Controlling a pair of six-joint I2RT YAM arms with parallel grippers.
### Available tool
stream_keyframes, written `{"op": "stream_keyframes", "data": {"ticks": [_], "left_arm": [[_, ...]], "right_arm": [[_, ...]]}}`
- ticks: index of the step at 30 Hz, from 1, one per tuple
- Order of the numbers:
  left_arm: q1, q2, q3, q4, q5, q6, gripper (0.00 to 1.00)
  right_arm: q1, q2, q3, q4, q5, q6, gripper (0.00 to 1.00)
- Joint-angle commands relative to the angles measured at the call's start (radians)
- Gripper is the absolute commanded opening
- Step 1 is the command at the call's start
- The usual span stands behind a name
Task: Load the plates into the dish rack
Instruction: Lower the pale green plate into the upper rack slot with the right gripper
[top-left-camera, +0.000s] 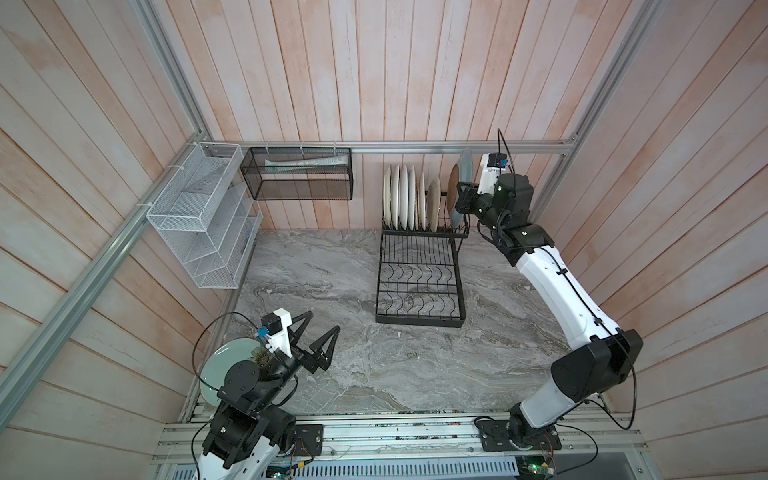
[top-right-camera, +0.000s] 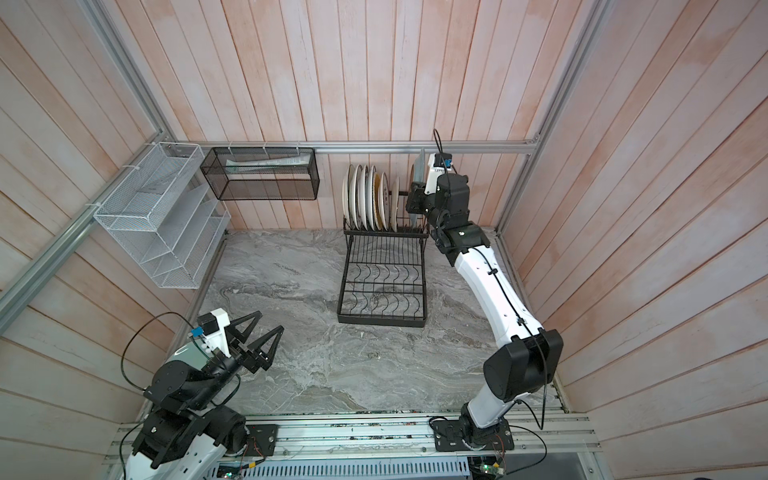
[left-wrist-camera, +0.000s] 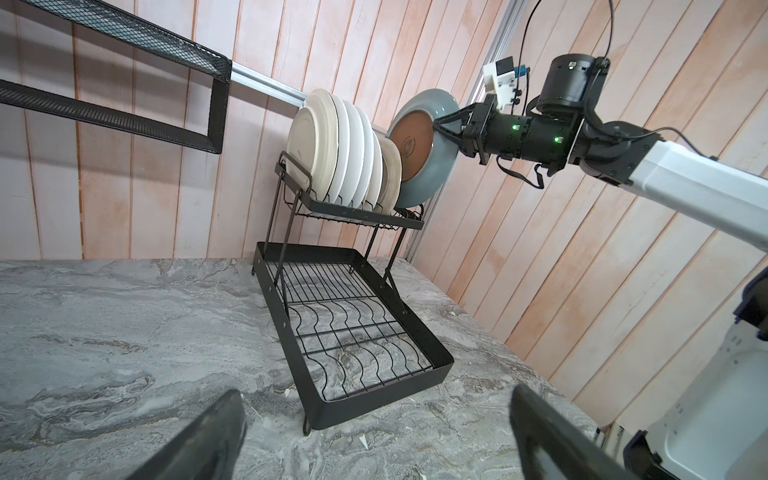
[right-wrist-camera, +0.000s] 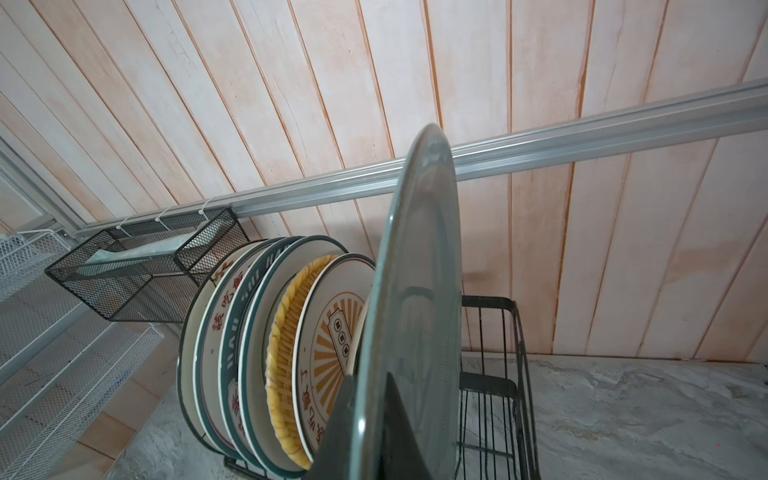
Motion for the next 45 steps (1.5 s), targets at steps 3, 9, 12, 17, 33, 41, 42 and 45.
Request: {"op": "stream_keyframes", "data": {"ticks": [3,9,12,17,33,41,42,45], "left_arm": [[-0.004,0.022,-0.009,0.007,-0.003,-0.005,1.0],[-0.004,0.03,-0.011,0.008,0.006,-0.003,1.0],[-0.004,0.032,-0.01,0.007,0.006,-0.003,1.0],[-0.004,0.04,-0.009,0.007,0.004,-0.004,1.0],[-0.004,0.062,-0.006,0.006,0.007,-0.005,1.0],[-0.004,0.062,-0.006,0.005,0.008,-0.006,1.0],[-0.004,0.062,-0.006,0.006,0.009,-0.006,1.0],[-0.004,0.061,-0.005,0.003,0.008,-0.007,1.0]], "right_arm": [[-0.019,0.001,0.09,0.139,-0.073,0.04,0.0],[-0.036,0.049,0.128,0.127,-0.118,0.063,0.0],[-0.041,0.064,0.137,0.126,-0.128,0.064,0.0],[-0.053,0.088,0.156,0.116,-0.146,0.082,0.0],[-0.068,0.057,0.16,0.169,-0.157,0.131,0.0],[-0.068,0.06,0.158,0.173,-0.168,0.144,0.0],[-0.068,0.064,0.166,0.17,-0.173,0.146,0.0],[-0.068,0.073,0.178,0.151,-0.178,0.146,0.0]]}}
